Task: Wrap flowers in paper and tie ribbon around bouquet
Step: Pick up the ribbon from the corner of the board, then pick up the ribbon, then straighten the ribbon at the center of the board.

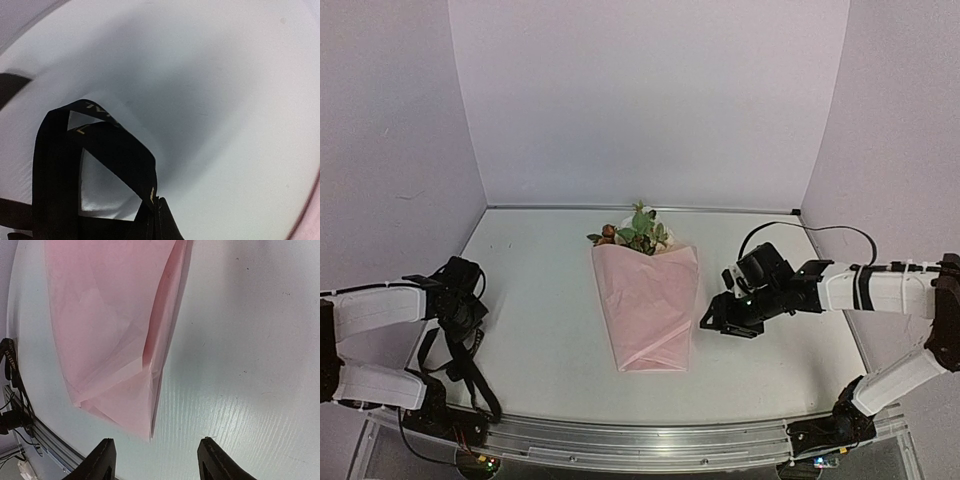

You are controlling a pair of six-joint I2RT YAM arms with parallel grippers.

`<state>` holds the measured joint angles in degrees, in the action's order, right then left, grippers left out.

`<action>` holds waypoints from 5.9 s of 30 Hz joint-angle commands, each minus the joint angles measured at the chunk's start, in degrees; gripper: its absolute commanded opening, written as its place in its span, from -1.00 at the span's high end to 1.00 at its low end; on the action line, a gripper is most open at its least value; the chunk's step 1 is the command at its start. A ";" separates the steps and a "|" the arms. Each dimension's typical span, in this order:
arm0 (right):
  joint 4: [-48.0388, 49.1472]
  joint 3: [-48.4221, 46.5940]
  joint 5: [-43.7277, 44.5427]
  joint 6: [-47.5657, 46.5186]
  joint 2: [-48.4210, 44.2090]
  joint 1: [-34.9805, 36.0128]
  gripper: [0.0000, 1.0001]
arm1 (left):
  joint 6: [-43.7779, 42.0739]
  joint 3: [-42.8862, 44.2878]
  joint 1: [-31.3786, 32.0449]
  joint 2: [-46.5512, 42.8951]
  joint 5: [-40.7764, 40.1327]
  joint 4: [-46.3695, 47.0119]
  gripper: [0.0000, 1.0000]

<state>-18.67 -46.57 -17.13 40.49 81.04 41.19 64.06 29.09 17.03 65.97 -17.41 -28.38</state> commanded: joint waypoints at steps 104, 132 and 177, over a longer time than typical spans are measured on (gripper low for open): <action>28.59 -22.36 -5.02 -18.18 11.53 8.09 0.35 | -13.00 42.54 23.04 21.45 65.02 31.49 1.00; -6.79 -13.99 33.68 -29.30 -12.96 6.78 1.00 | -25.03 35.24 13.38 -1.40 17.98 -2.61 1.00; -41.27 1.04 29.83 -0.99 -16.83 -14.37 -0.69 | -17.03 23.25 12.33 -4.79 -5.14 -15.39 1.00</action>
<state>-58.09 -48.71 13.25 28.13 65.24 27.40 46.96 51.59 29.61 62.58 -21.33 -44.52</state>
